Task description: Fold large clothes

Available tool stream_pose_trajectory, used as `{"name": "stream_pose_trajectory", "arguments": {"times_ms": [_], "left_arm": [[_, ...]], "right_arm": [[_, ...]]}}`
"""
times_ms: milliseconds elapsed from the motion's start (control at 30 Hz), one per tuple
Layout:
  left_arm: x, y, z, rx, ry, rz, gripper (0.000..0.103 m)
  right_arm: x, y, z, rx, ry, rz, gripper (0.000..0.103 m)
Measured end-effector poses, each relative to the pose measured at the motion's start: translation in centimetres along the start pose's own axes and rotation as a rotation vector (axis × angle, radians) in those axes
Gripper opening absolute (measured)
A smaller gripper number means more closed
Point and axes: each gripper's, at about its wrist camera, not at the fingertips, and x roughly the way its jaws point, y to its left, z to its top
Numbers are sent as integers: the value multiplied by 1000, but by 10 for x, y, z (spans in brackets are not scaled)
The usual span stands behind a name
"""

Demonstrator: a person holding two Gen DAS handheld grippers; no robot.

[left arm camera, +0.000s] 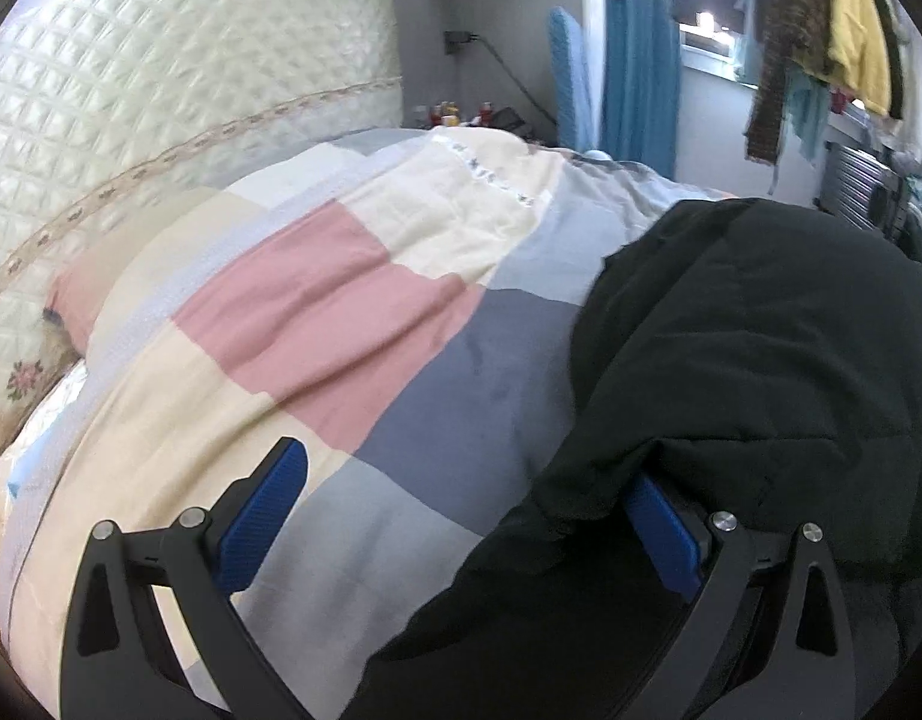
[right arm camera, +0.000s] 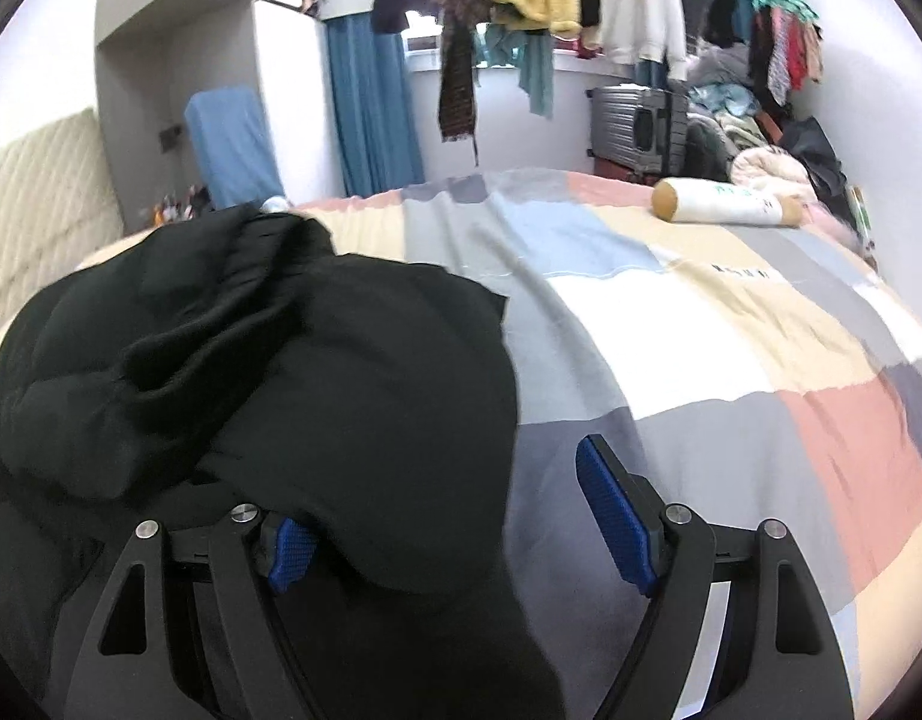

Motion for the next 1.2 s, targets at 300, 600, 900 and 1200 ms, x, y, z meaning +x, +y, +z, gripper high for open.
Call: {"name": "stream_pose_trajectory", "arguments": {"times_ms": [300,600,900,1200], "left_arm": [[-27,5,1,-42,-5,-94,100],[-145,13,29,-30,-148,-227,100],[-289,41,71,-17,-283,-293,100],[-414,77,92,26,-418,-316,101]], "right_arm": [[-2,-5,-9,-1,77,24,78],[-104,19,9,25,3,104,78],[-235,36,34,29,-125,173,79],[-318,37,36,-4,-166,200,80]]}}
